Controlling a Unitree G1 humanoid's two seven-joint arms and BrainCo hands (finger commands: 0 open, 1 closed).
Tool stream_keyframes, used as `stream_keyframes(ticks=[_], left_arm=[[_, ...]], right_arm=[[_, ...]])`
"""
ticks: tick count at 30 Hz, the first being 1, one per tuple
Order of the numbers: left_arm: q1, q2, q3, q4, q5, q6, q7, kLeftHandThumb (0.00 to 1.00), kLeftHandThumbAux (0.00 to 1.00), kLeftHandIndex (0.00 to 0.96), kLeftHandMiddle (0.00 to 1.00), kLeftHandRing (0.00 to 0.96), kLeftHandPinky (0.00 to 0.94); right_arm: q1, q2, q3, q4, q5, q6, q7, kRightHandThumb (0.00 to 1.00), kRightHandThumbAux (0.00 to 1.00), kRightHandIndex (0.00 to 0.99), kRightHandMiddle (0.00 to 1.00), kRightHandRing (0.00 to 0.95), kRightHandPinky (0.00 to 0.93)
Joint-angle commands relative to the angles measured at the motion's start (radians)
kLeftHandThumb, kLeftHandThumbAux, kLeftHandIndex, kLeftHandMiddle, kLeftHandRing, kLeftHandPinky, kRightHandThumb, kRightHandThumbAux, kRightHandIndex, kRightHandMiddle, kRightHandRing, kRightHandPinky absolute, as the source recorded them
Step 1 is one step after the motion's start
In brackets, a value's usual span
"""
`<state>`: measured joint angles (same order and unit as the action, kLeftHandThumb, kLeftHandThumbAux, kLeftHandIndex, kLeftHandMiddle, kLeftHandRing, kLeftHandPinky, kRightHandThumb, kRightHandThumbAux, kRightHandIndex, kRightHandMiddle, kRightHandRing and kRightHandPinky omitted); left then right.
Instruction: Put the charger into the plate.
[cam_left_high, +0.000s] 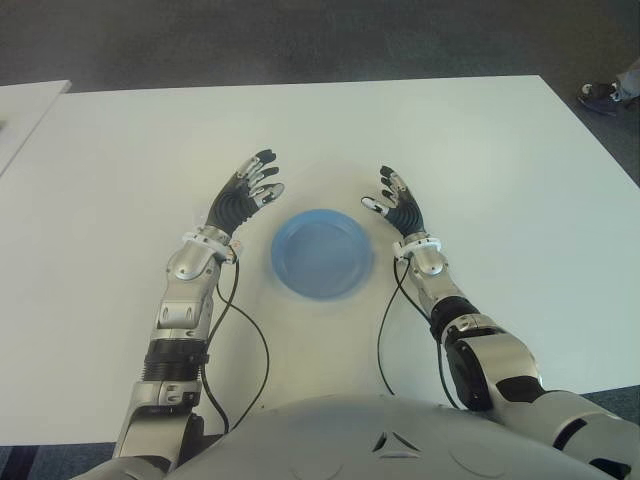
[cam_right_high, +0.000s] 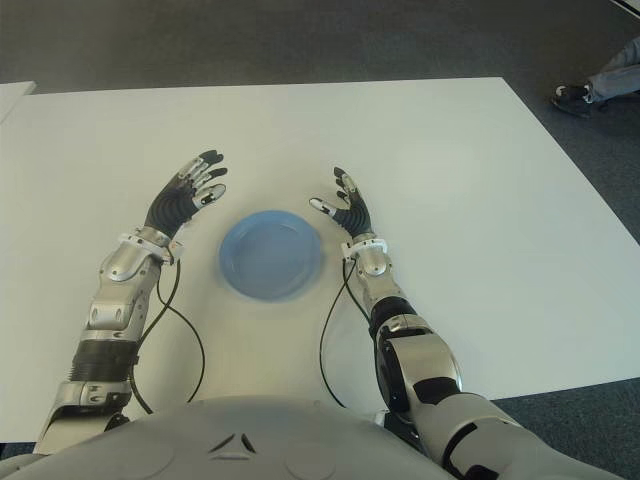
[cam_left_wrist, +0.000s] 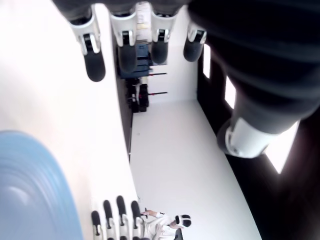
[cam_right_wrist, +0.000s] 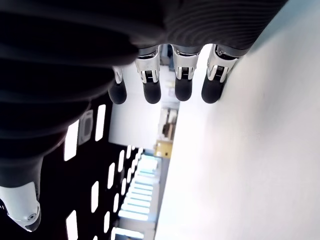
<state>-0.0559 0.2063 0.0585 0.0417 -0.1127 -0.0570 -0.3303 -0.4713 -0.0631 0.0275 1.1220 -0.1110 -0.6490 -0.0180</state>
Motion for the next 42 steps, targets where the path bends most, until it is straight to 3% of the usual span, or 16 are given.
stream_keyframes(ticks=[1,7,10,13,15,17,20,26,31,42], left_arm=[[0.024,0.003,-0.004,-0.014,0.045,-0.052,0.037,0.19,0.719,0.044,0.087,0.118,0.17],[0.023,0.011,-0.016,-0.011,0.13,-0.139,0.092,0.195,0.748,0.055,0.096,0.115,0.153],[0.012,0.068,-0.031,0.019,0.342,-0.282,0.221,0.22,0.732,0.058,0.101,0.115,0.141],[0.001,0.105,-0.033,0.056,0.447,-0.357,0.297,0.252,0.703,0.057,0.1,0.111,0.119],[-0.01,0.176,-0.025,0.122,0.56,-0.432,0.397,0.274,0.652,0.05,0.083,0.097,0.094],[-0.041,0.288,-0.042,0.231,0.725,-0.478,0.555,0.283,0.584,0.039,0.06,0.072,0.055],[-0.1,0.393,-0.094,0.374,0.878,-0.487,0.716,0.296,0.429,0.014,0.019,0.023,0.018],[-0.212,0.479,-0.2,0.602,0.998,-0.468,0.867,0.321,0.256,0.001,0.001,0.002,0.001],[-0.264,0.525,-0.261,0.704,1.037,-0.456,0.893,0.352,0.15,0.0,0.0,0.0,0.0],[-0.336,0.604,-0.384,0.873,1.061,-0.502,0.962,0.372,0.087,0.0,0.0,0.0,0.0]], right_arm=[[0.058,0.019,0.004,0.056,-0.002,0.067,0.021,0.211,0.602,0.0,0.012,0.017,0.058],[0.054,0.017,0.002,0.062,-0.004,0.068,0.028,0.204,0.573,0.0,0.009,0.015,0.061],[0.053,0.015,0.005,0.063,-0.011,0.068,0.024,0.2,0.559,0.0,0.01,0.016,0.064],[0.051,0.014,0.005,0.065,-0.013,0.068,0.022,0.198,0.553,0.0,0.011,0.017,0.067],[0.05,0.014,0.006,0.067,-0.015,0.067,0.02,0.196,0.55,0.0,0.013,0.019,0.068],[0.05,0.013,0.008,0.069,-0.018,0.065,0.018,0.195,0.548,0.0,0.016,0.021,0.069],[0.05,0.012,0.009,0.07,-0.02,0.064,0.015,0.196,0.552,0.0,0.025,0.029,0.074],[0.051,0.013,0.01,0.071,-0.022,0.059,0.009,0.207,0.565,0.0,0.041,0.043,0.088],[0.05,0.016,0.009,0.074,-0.019,0.057,0.008,0.212,0.572,0.0,0.044,0.045,0.08],[0.048,0.018,0.004,0.073,-0.014,0.059,0.012,0.208,0.578,0.0,0.042,0.041,0.074]])
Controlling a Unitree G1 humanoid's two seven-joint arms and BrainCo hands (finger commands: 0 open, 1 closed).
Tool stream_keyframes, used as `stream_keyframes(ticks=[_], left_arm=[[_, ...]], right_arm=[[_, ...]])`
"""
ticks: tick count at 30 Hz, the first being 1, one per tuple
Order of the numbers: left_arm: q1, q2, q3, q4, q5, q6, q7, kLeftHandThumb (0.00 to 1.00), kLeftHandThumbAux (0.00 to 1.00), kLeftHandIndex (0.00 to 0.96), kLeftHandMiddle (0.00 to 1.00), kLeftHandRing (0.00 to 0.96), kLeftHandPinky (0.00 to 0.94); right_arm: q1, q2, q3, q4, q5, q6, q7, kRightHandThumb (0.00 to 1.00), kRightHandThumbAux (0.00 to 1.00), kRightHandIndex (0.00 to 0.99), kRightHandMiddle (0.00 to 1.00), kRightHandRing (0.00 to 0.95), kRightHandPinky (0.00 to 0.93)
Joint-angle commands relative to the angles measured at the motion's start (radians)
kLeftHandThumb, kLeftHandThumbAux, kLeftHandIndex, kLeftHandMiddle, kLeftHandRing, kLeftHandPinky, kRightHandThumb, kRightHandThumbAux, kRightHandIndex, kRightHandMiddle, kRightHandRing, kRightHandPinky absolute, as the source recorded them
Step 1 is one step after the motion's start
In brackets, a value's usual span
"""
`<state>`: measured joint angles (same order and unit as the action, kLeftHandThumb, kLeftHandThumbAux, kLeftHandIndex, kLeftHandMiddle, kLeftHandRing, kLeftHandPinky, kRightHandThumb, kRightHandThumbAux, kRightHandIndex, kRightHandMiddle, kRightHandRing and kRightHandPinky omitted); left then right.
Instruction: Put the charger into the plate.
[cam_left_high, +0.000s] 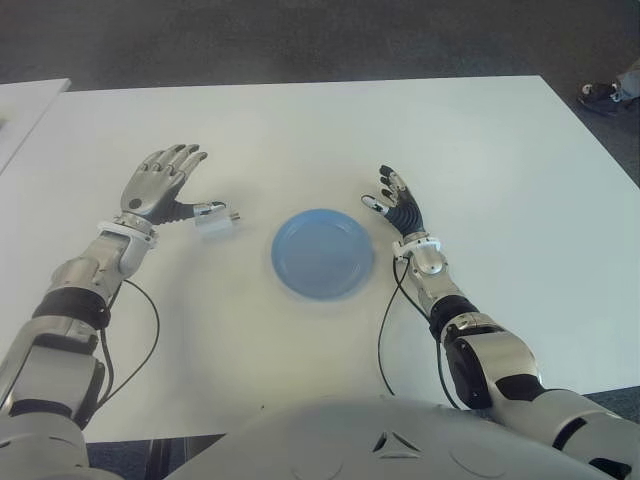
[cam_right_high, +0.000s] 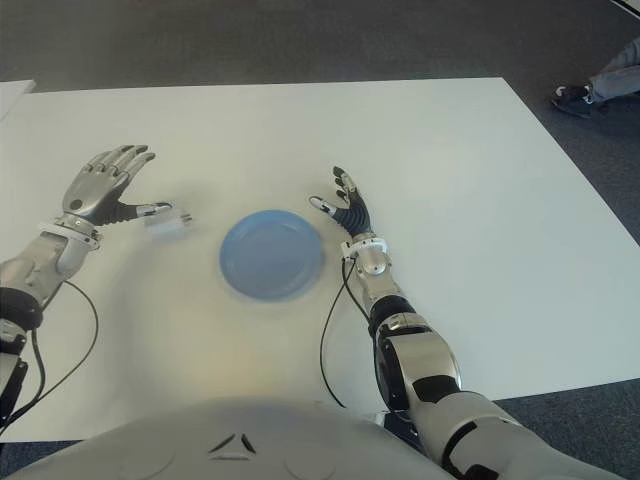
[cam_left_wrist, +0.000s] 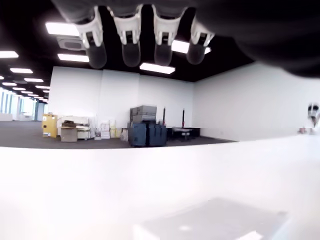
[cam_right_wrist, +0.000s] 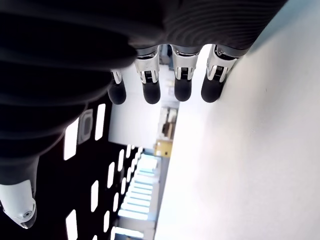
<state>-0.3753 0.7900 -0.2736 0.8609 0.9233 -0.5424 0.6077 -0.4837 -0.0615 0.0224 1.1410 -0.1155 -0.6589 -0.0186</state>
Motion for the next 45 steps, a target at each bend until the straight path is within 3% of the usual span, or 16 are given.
stream_keyframes(ticks=[1,9,19,28,45], left_arm=[[-0.02,0.022,-0.061,0.061,0.025,-0.018,0.028,0.372,0.086,0.0,0.0,0.0,0.0],[-0.043,0.059,-0.143,0.111,0.034,-0.038,-0.007,0.357,0.081,0.0,0.0,0.0,0.0],[-0.064,0.08,-0.196,0.159,0.013,-0.089,-0.082,0.334,0.084,0.0,0.0,0.0,0.0],[-0.062,0.073,-0.212,0.164,-0.002,-0.112,-0.134,0.338,0.094,0.0,0.0,0.0,0.0],[-0.062,0.062,-0.226,0.146,-0.032,-0.09,-0.197,0.331,0.111,0.0,0.0,0.0,0.0]], right_arm=[[0.06,0.016,0.009,0.054,-0.009,0.069,0.013,0.208,0.578,0.0,0.042,0.041,0.075],[0.06,0.018,0.006,0.05,-0.004,0.073,0.018,0.206,0.587,0.0,0.048,0.048,0.08],[0.057,0.018,0.003,0.049,0.0,0.082,0.025,0.189,0.585,0.0,0.044,0.044,0.075],[0.053,0.017,0.004,0.049,-0.002,0.091,0.025,0.176,0.583,0.0,0.041,0.041,0.068],[0.053,0.018,0.006,0.046,-0.005,0.101,0.021,0.159,0.588,0.0,0.044,0.038,0.061]])
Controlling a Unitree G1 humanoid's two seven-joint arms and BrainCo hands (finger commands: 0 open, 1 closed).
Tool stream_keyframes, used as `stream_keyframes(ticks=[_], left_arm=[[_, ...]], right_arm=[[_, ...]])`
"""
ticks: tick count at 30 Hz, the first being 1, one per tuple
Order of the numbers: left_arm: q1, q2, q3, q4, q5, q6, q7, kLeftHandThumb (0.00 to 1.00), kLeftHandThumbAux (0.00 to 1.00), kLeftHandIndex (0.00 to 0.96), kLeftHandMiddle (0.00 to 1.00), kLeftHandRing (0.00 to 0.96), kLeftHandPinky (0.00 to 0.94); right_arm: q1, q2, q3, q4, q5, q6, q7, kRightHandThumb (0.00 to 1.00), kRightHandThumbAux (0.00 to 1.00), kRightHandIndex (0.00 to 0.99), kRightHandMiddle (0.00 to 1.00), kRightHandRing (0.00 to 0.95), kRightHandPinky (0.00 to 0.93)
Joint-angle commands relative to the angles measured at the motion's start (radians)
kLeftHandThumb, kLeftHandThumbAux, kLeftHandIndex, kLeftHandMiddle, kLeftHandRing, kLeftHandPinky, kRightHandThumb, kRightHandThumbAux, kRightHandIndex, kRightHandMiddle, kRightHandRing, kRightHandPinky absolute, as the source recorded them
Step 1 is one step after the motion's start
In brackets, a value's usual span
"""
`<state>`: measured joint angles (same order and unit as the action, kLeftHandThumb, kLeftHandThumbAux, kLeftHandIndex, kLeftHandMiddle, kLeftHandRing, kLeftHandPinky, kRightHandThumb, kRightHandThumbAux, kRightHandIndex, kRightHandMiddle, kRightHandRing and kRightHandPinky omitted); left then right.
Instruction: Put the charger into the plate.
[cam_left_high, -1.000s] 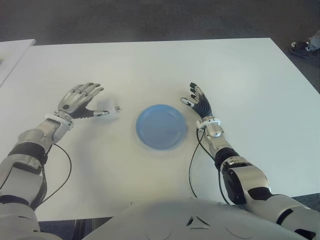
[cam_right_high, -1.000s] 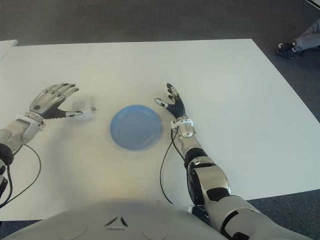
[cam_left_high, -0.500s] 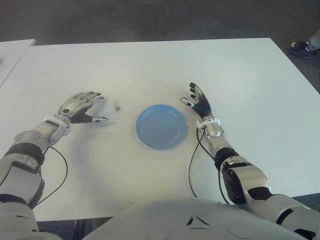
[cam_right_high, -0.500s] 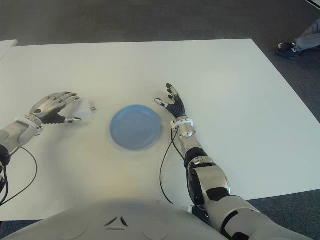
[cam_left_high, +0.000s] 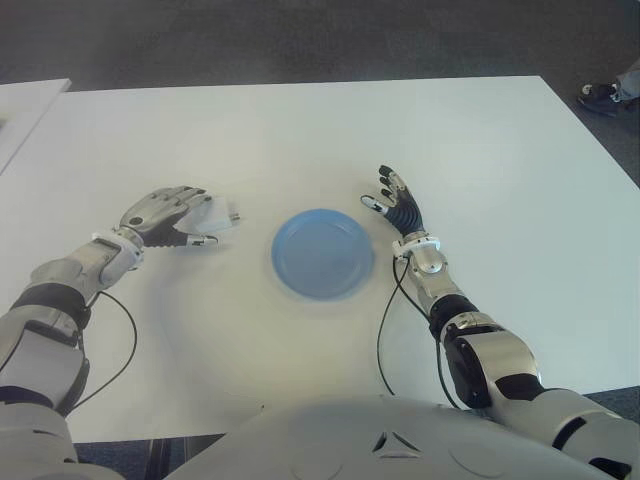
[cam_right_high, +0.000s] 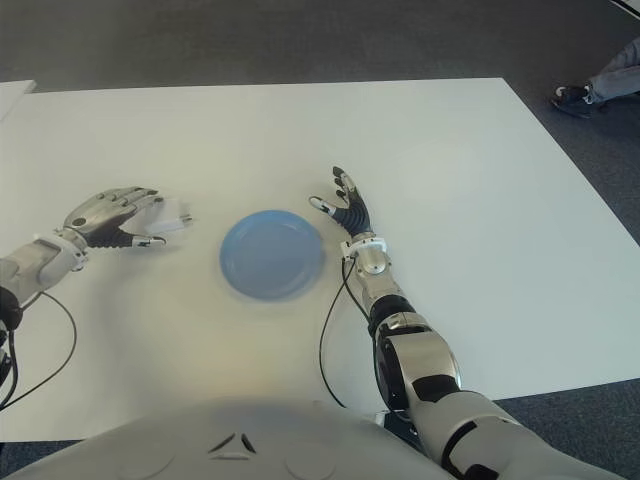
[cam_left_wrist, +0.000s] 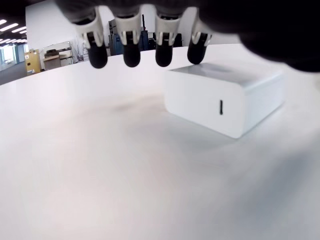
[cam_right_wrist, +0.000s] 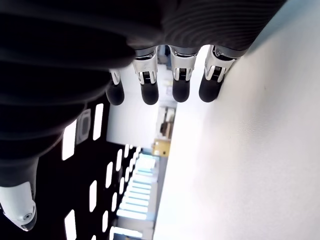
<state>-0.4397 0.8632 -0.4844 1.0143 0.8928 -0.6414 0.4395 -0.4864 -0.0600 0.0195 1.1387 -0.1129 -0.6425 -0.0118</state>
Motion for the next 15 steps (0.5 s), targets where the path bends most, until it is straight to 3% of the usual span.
stream_keyframes(ticks=[1,15], left_arm=[[0.003,-0.011,-0.015,-0.008,-0.003,0.01,-0.029,0.331,0.112,0.0,0.0,0.0,0.0],[-0.044,-0.071,-0.015,0.033,-0.022,0.055,-0.033,0.337,0.131,0.0,0.0,0.0,0.0]], right_arm=[[0.057,0.017,0.009,0.047,-0.007,0.085,0.014,0.159,0.589,0.0,0.044,0.038,0.061],[0.064,0.017,0.013,0.042,-0.011,0.077,0.012,0.151,0.605,0.0,0.04,0.035,0.061]])
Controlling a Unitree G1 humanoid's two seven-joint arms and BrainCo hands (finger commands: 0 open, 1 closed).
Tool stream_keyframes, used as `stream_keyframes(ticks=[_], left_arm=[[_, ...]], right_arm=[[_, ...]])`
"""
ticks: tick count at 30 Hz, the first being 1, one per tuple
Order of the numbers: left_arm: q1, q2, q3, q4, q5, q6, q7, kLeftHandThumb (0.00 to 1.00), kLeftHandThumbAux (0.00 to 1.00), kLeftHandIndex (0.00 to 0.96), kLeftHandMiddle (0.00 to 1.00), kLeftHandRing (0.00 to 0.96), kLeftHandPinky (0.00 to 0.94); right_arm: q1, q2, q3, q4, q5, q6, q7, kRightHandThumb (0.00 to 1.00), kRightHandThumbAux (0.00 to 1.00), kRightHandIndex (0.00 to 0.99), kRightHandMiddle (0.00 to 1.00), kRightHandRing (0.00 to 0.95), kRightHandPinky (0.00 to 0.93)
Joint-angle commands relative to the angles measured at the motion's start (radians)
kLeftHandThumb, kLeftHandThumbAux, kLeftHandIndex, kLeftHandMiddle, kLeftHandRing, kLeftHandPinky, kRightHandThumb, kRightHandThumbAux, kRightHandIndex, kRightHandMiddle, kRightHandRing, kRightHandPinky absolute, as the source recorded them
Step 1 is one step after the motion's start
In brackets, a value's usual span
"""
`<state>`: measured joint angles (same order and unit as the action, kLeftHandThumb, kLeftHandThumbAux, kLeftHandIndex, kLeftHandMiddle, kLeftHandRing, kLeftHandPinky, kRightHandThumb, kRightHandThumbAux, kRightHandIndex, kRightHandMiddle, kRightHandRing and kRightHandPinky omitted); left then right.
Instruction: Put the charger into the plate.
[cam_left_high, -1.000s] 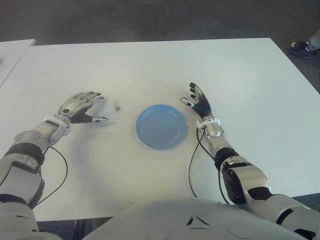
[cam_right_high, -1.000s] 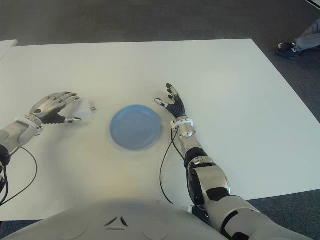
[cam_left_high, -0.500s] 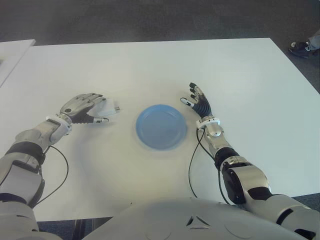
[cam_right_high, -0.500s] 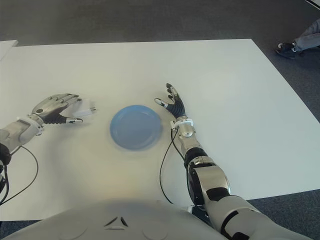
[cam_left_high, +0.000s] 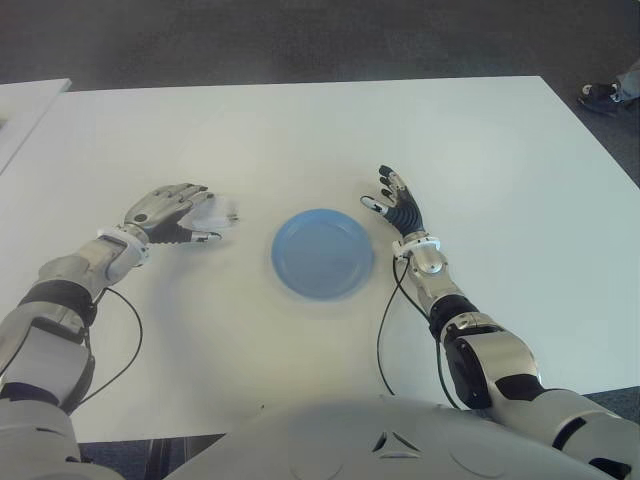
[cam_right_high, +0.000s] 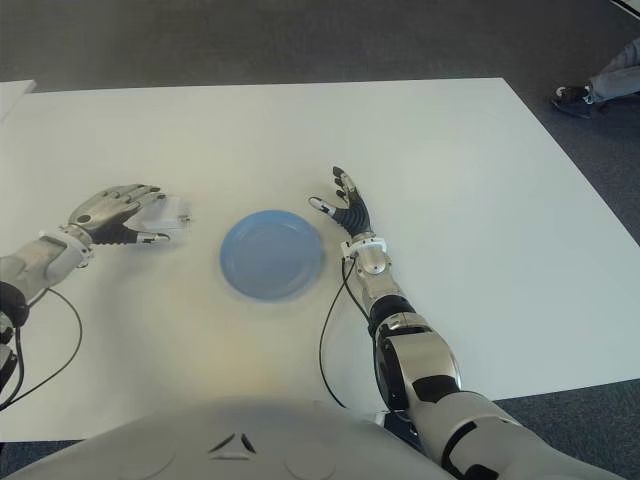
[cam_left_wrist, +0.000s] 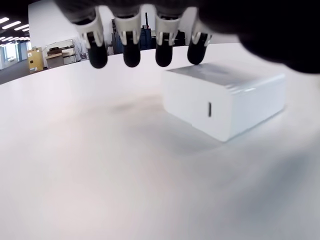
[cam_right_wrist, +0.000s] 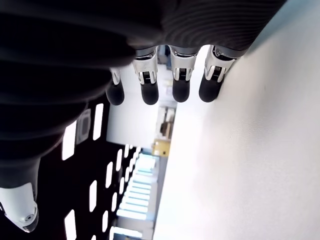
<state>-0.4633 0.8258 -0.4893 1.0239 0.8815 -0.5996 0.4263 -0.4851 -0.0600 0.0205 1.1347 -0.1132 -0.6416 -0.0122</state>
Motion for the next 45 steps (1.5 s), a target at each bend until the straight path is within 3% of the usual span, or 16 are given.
stream_keyframes(ticks=[1,25,34,45], left_arm=[[-0.023,-0.037,-0.009,0.026,-0.012,0.014,-0.019,0.339,0.132,0.0,0.0,0.0,0.0],[-0.093,-0.105,0.019,0.054,-0.105,0.044,-0.076,0.348,0.13,0.0,0.0,0.0,0.0],[-0.114,-0.145,0.004,0.081,-0.096,0.082,-0.047,0.345,0.139,0.0,0.0,0.0,0.0],[-0.121,-0.144,-0.016,0.1,-0.077,0.083,-0.008,0.34,0.141,0.0,0.0,0.0,0.0]], right_arm=[[0.063,0.017,0.013,0.045,-0.011,0.075,0.012,0.149,0.604,0.0,0.04,0.034,0.062],[0.07,0.022,0.018,0.044,-0.014,0.064,0.01,0.142,0.606,0.0,0.037,0.036,0.067],[0.07,0.022,0.016,0.044,-0.01,0.062,0.02,0.145,0.604,0.0,0.033,0.033,0.064],[0.069,0.023,0.013,0.045,-0.008,0.063,0.02,0.148,0.614,0.0,0.038,0.034,0.061]])
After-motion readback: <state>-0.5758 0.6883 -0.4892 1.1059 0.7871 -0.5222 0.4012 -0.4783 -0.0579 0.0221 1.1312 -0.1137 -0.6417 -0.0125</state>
